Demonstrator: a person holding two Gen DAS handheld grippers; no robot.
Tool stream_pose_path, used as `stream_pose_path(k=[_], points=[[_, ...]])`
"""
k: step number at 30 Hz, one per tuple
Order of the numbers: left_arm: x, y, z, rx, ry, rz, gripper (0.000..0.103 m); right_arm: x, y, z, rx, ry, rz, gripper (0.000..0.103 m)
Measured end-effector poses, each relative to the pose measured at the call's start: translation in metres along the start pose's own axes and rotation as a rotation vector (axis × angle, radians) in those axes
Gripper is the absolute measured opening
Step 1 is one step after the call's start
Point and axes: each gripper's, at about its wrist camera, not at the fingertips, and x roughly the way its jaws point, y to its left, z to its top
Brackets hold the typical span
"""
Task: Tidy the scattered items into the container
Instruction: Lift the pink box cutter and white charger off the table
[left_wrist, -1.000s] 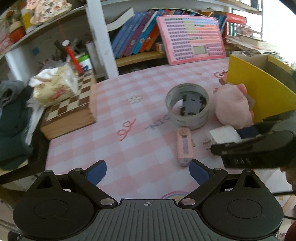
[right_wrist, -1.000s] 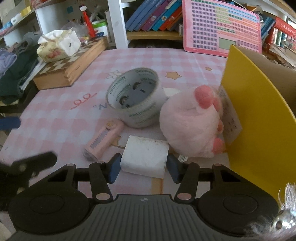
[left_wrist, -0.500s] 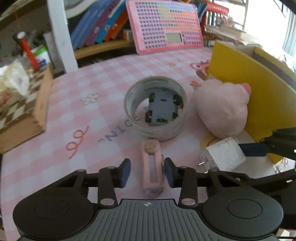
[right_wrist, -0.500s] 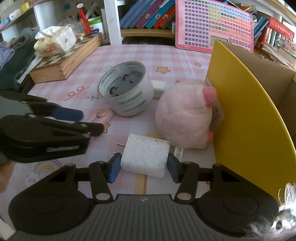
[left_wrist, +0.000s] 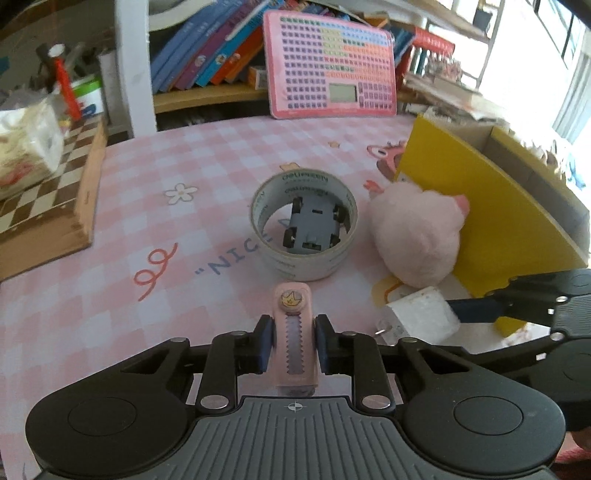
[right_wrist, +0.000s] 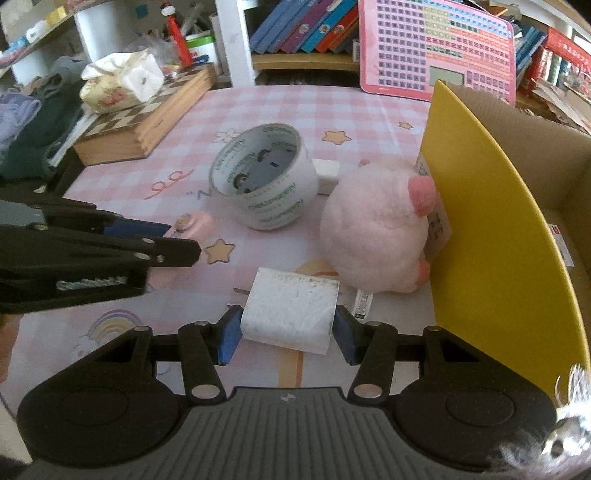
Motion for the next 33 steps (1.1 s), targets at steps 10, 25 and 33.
stream_pose_path(k=[10,25,33], points=[[-0.039,0.001,-0.009,-0.043,-0.033,-0.026,0.023,-0.030,0.010,-0.002,-0.085,-0.015,0.060,0.050],[-0.080,-0.010,-0.028,-0.088,-0.070,-0.063,0.023,-0.069,0.018,-0.021,-0.087,-0.036,0.097,0.050],[-0.099,-0.015,-0.041,-0.095,-0.085,-0.068,0.023,-0.083,0.028,-0.034,-0.101,-0.040,0.113,0.050]])
